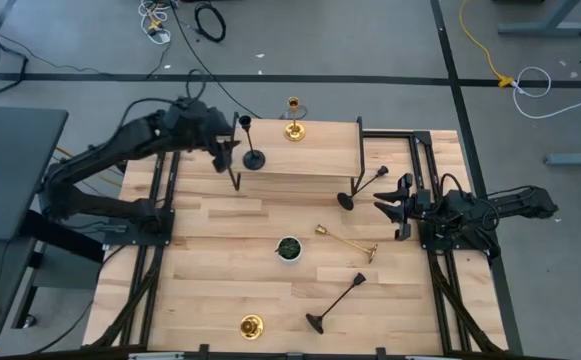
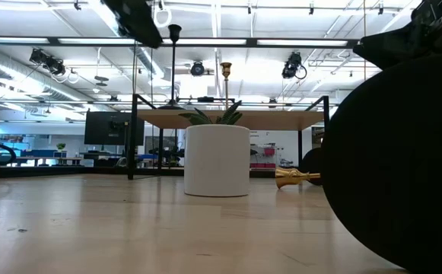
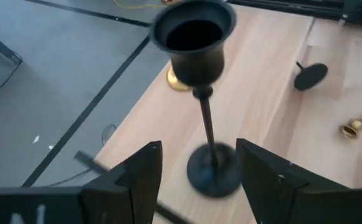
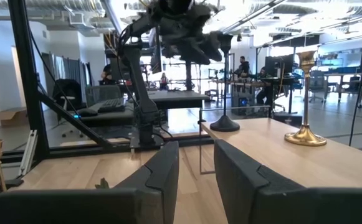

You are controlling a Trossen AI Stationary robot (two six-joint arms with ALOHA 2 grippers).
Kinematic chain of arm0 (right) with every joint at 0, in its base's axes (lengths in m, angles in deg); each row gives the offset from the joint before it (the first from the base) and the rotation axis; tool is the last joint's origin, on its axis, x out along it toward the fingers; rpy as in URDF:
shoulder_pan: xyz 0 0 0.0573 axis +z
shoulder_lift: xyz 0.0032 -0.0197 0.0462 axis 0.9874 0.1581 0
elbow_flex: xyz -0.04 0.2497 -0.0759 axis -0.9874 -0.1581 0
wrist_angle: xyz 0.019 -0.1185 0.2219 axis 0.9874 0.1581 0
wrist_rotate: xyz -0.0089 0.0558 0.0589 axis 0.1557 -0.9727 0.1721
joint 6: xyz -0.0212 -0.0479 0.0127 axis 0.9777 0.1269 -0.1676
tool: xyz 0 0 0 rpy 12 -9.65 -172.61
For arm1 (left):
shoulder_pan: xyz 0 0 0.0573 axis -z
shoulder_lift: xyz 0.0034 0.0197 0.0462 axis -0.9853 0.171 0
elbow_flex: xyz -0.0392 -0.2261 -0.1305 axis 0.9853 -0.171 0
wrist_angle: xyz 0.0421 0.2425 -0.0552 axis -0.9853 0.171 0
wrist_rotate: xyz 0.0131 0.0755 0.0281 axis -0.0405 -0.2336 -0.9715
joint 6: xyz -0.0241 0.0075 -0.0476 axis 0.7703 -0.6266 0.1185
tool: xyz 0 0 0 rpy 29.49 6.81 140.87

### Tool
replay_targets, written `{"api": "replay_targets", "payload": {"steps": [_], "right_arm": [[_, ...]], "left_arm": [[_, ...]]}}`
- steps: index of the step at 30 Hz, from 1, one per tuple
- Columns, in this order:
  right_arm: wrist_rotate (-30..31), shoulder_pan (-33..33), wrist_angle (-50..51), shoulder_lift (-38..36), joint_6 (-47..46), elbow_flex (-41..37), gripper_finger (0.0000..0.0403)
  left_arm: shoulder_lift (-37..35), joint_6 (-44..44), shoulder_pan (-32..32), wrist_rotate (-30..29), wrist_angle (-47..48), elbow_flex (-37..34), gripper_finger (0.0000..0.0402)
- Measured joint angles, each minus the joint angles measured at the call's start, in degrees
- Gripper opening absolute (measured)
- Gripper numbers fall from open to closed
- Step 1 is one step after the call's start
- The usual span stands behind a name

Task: Pick & Place candle stick holders
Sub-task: Put the bottom gold candle holder on the shelf aligned with the other gold candle holder

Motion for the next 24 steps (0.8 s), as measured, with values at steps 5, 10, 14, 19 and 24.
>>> {"api": "replay_targets", "payload": {"steps": [5, 10, 14, 19, 24], "right_arm": [[0.1, 0.0, 0.0, 0.0, 0.1, 0.0, 0.0103], [0.3, 0.0, 0.1, 0.0, 0.1, 0.0, 0.0103], [0.3, 0.0, 0.1, 0.0, 0.8, 0.0, 0.0103], [0.3, 0.0, 0.1, 0.0, 1.2, 0.0, 0.0103], [0.3, 0.0, 0.0, 0.0, 1.2, 0.0, 0.0103]], "left_arm": [[-2.4, 0.1, 0.0, 4.7, 12.3, 4.9, 0.0206], [-5.7, 5.4, 1.8, 17.8, 18.8, 5.0, 0.0195], [-8.3, 9.3, 7.7, 23.3, 18.7, 2.2, 0.019], [-11.7, 12.6, 17.6, 25.1, 10.7, -6.2, 0.0182], [-14.5, 18.4, 28.5, 25.0, -2.8, -16.6, 0.0177]]}}
